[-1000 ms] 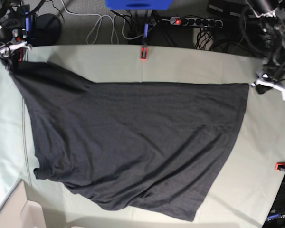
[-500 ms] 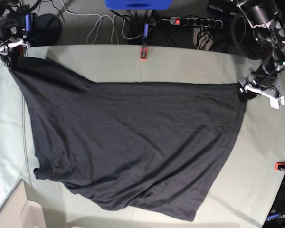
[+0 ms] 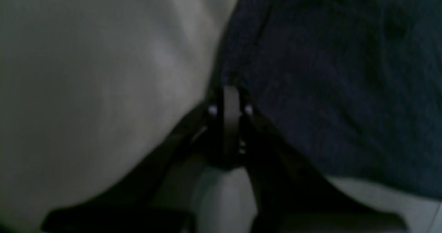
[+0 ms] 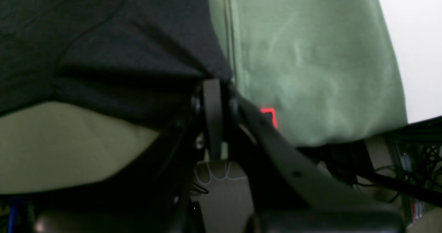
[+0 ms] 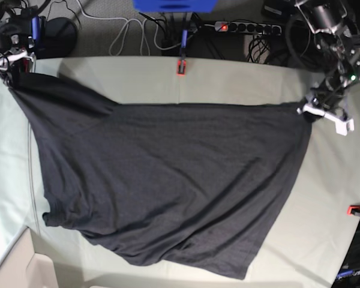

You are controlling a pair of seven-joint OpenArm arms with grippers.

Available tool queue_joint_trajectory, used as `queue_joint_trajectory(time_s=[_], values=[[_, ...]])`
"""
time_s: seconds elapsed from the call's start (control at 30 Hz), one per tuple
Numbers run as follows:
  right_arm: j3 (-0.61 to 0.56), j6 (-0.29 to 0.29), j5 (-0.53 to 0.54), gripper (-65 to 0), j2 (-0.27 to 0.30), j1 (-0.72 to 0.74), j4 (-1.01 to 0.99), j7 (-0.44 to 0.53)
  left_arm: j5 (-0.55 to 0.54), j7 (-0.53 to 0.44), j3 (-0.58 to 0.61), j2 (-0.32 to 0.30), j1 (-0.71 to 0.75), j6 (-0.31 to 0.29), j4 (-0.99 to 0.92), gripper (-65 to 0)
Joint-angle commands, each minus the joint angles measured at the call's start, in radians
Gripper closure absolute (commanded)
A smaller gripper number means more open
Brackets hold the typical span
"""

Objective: Layout the t-shirt on the table in an organized manner, then fold the t-shirt properly
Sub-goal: 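Pull the held edge apart with both grippers to spread the shirt, then release with the left gripper and grasp the shirt side further along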

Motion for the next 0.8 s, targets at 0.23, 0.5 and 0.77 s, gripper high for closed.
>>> queue_joint_trajectory(time_s=[0.23, 0.5, 0.77], values=[[0.006, 0.003, 0.017, 0.0, 0.014, -0.02, 0.017, 0.026, -0.195, -0.018, -0.112, -0.031, 0.173, -0.002, 0.28, -0.1], [0.004, 0.003, 0.019, 0.0, 0.012, -0.071, 0.018, 0.026, -0.271, -0.018, -0.205, -0.033, 0.276, -0.002, 0.349, -0.1], [0.004, 0.003, 0.017, 0.0, 0.009, -0.078, 0.017, 0.026, -0.271, -0.018, -0.184, -0.033, 0.225, -0.002, 0.185, -0.1]])
